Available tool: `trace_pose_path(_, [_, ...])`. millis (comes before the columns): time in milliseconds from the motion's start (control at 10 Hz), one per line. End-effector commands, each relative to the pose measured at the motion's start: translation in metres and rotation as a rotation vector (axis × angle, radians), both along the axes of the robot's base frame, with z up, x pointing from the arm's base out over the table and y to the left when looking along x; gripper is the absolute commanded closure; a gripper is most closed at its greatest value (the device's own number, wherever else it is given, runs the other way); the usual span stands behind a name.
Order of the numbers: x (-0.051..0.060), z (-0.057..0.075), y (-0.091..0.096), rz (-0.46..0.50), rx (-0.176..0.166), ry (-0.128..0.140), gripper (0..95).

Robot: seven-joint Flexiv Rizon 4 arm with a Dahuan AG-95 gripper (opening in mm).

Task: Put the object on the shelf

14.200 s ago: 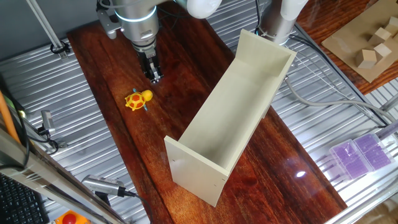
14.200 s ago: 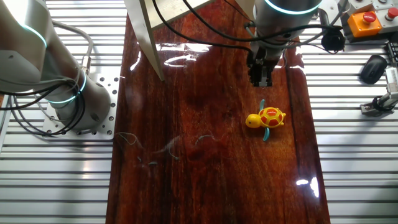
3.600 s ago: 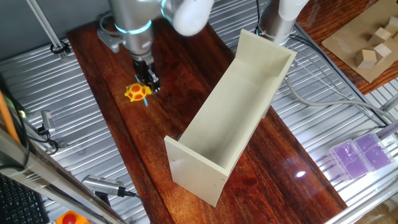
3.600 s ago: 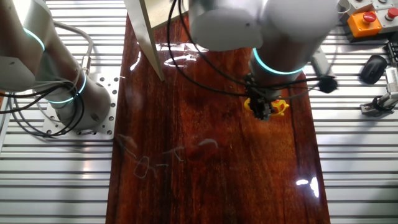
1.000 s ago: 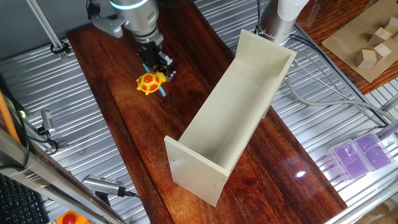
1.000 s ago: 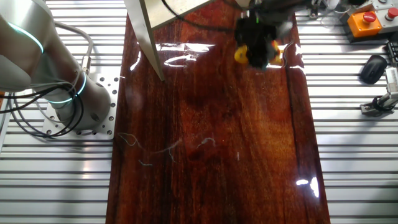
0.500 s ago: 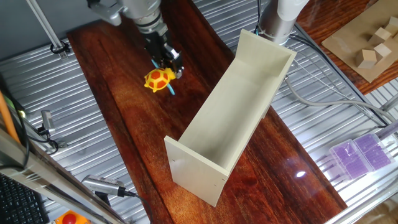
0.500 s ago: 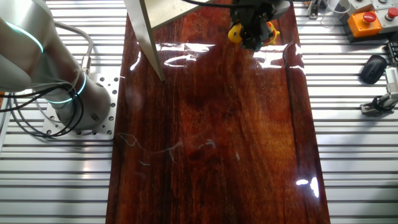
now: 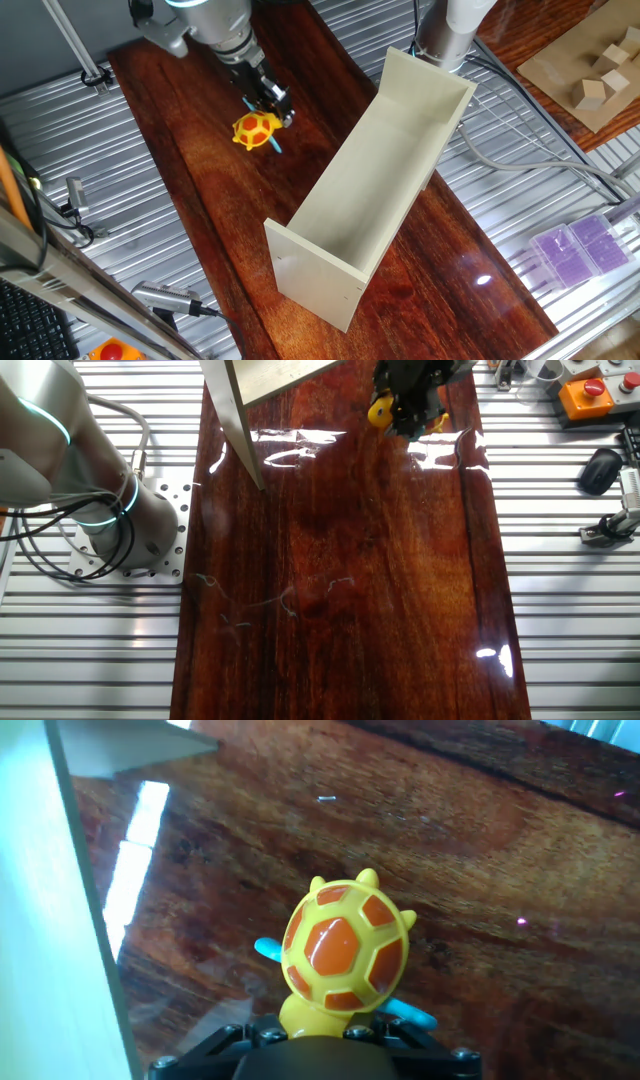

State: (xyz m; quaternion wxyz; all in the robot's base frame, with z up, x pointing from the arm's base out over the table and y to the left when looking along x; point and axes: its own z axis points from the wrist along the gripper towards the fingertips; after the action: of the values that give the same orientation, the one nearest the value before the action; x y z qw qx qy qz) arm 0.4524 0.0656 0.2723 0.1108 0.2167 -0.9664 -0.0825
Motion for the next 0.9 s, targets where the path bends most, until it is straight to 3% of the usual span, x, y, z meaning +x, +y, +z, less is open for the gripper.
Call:
trace_pose_path(100, [-0.003, 0.015, 0.014, 0.041, 0.078, -0.063, 95.0])
trace_pose_path(400, [-0.011, 0.033, 0.035, 0.008, 0.082, -0.055, 95.0])
trace_pose_path(500, [-0.011, 0.033, 0.035, 0.005, 0.067, -0.055, 95.0])
trace_pose_path(900, [-0.011, 0.033, 0.035, 0.105, 0.092, -0.077, 95.0])
